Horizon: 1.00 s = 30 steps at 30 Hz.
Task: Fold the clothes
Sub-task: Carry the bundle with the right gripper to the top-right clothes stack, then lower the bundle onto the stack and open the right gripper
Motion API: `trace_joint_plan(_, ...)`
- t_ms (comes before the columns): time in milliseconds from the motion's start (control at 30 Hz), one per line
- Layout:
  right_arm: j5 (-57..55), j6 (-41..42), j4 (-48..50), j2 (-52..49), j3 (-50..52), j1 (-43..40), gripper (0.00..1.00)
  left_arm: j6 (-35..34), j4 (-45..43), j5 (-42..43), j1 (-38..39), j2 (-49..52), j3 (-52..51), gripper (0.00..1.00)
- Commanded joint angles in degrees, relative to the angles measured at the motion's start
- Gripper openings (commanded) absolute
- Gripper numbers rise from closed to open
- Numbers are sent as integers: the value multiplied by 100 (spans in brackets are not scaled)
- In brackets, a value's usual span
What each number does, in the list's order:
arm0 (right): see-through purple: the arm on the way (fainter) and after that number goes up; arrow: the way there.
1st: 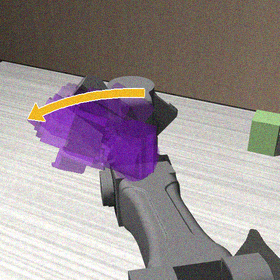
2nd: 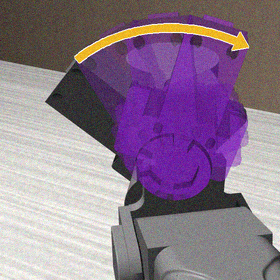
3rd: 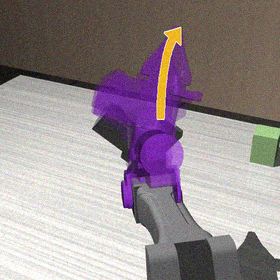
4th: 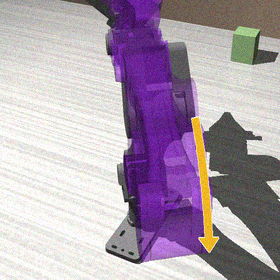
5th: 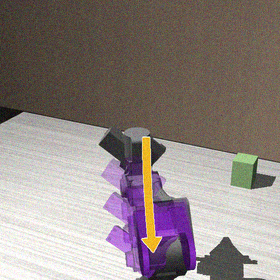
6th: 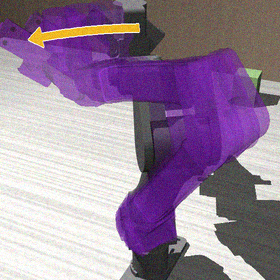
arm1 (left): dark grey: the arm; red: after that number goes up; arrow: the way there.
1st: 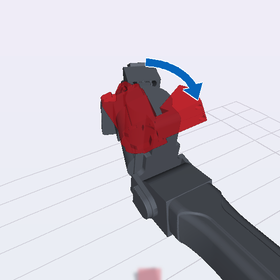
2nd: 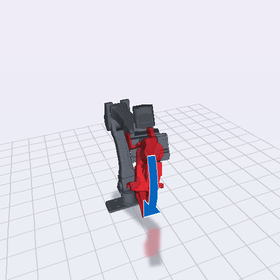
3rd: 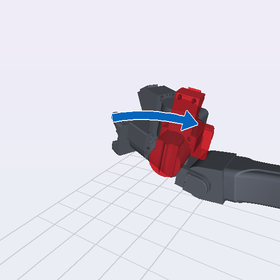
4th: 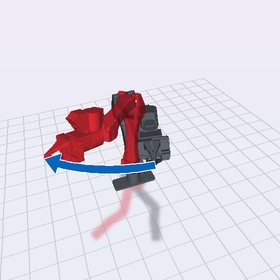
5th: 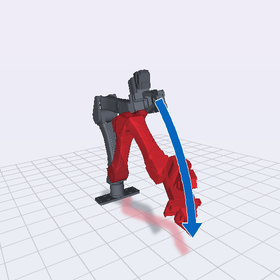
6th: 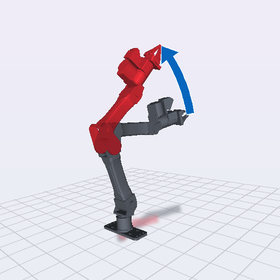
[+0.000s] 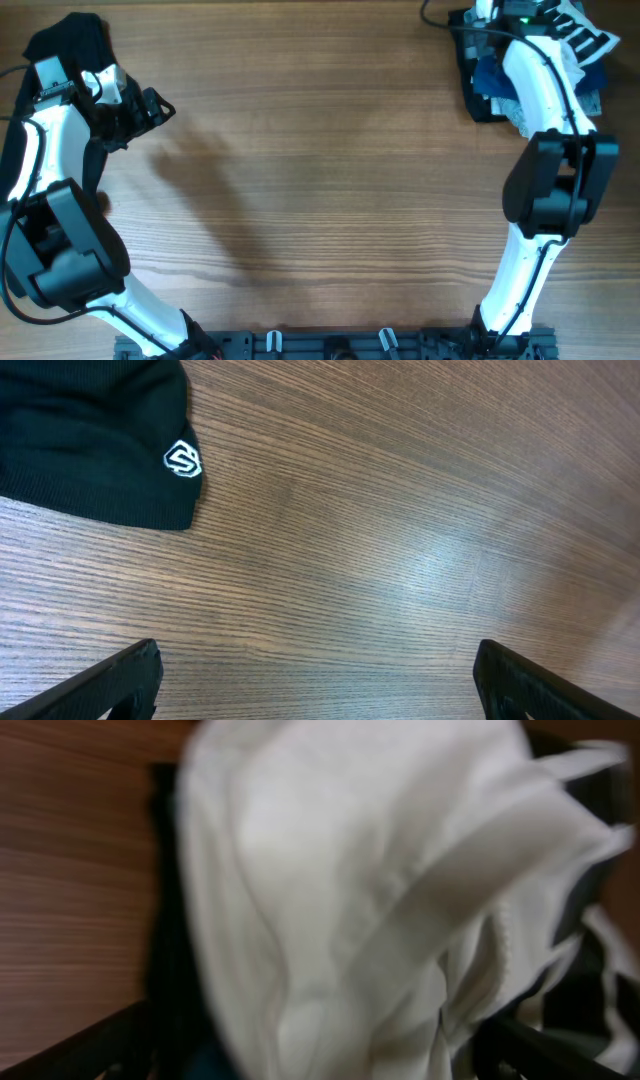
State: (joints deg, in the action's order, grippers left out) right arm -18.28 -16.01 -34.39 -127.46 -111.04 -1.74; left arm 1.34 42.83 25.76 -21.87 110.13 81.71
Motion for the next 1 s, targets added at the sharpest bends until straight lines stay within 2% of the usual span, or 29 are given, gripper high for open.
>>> trace_joint_plan(0, 555, 763, -284, 63, -68, 170, 100, -33, 26, -33, -11, -127, 48, 100)
trace_joint_plan(167, 964, 914, -540, 693, -195, 155, 100, -33, 70, -33, -11, -127, 48, 100)
trace_joint_plan(300, 1045, 1147, -417, 1360, -195, 15, 100, -33, 90, -33, -11, -127, 48, 100)
trace_joint_plan(433, 1047, 1222, -105, 1552, -195, -264, 100, -33, 87, -33, -11, -127, 48, 100)
trace_joint_plan(467, 1045, 1263, -57, 1543, -192, -341, 86, -33, 87, -33, -11, -127, 48, 100)
trace_joint_plan(500, 1049, 1344, 13, 1502, -186, -457, 69, -33, 87, -33, -11, -127, 48, 100)
trace_joint_plan(567, 1071, 1523, 105, 1353, -184, -706, 24, -33, 90, -33, -11, -127, 48, 100)
trace_joint_plan(600, 1113, 1637, 184, 1239, -184, -855, 13, -33, 90, -35, -11, -127, 48, 100)
trace_joint_plan(633, 1252, 1644, 245, 1123, -181, -973, 11, -33, 90, -33, -11, -127, 48, 100)
trace_joint_plan(800, 2146, 1641, 496, 323, -181, -1414, 14, -33, 87, -33, -11, -127, 48, 100)
trace_joint_plan(933, 2570, 1624, 568, -470, -181, -1473, 30, -35, 87, -33, -11, -127, 48, 100)
trace_joint_plan(967, 2583, 1821, 566, -881, -181, -1460, 56, -35, 87, -33, -11, -127, 48, 100)
